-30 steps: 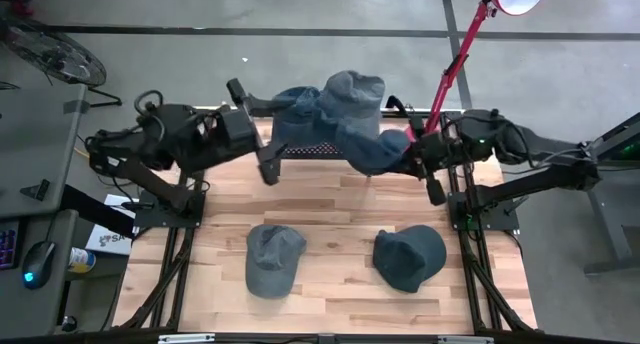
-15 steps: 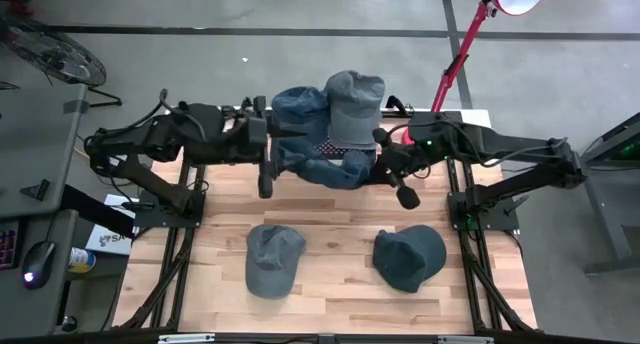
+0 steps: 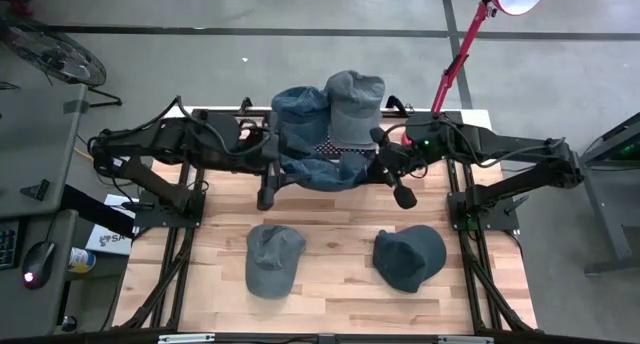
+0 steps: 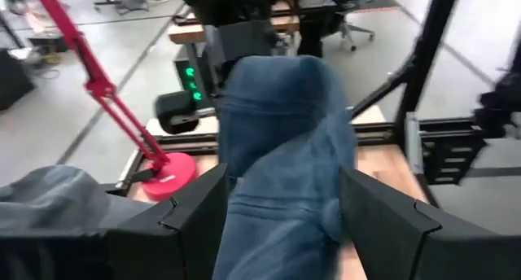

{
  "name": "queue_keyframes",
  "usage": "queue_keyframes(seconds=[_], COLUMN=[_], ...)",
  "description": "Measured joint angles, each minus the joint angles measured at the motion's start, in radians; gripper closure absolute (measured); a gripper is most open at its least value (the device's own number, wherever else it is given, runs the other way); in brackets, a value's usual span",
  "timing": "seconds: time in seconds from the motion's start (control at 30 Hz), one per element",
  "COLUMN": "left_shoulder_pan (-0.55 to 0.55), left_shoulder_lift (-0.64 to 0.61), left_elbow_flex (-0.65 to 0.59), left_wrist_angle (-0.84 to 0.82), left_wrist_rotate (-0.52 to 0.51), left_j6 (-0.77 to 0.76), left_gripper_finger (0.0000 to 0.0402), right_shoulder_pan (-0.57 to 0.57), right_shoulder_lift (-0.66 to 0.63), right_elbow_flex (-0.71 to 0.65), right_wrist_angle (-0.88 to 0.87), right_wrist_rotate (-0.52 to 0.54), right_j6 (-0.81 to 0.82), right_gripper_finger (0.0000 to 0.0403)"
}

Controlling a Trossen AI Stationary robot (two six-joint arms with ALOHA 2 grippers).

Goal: Pick & Place hat
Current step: Stack the top blue cap on the blue cap on the shelf

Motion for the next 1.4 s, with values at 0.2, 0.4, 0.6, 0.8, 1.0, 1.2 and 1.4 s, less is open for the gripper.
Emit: queue_keyframes(seconds=[0.2, 0.4, 0.6, 0.8, 1.0, 1.2, 1.4], left_shoulder_pan=[0.0, 0.0, 0.0, 0.0, 0.0, 0.0, 0.0], left_shoulder_lift=[-0.003, 0.004, 0.025, 0.038, 0.037, 0.037, 0.037], left_elbow_flex=[0.0, 0.0, 0.0, 0.0, 0.0, 0.0, 0.0], left_wrist_angle=[-0.036, -0.035, -0.028, -0.025, -0.023, -0.022, -0.003], left_wrist_rotate=[0.069, 0.058, 0.003, -0.063, -0.067, -0.071, -0.082], left_j6=[-0.027, -0.028, -0.027, -0.045, -0.071, -0.074, -0.072], left_gripper_finger=[0.0177, 0.0177, 0.0177, 0.0213, 0.0324, 0.0365, 0.0365], right_shoulder_pan=[-0.003, -0.003, -0.023, -0.042, -0.044, -0.048, -0.048], right_shoulder_lift=[0.0, 0.0, 0.0, 0.0, 0.0, 0.0, -0.002], right_elbow_flex=[0.0, 0.0, 0.0, 0.0, 0.0, -0.001, -0.001], right_wrist_angle=[-0.003, 0.001, 0.011, 0.007, 0.002, -0.005, 0.004], right_wrist_rotate=[0.008, 0.003, 0.0, 0.0, 0.001, 0.002, 0.002], right_j6=[0.003, -0.001, -0.002, -0.001, 0.005, 0.023, 0.065], right_gripper_finger=[0.0397, 0.0397, 0.0397, 0.0397, 0.0397, 0.0397, 0.0363])
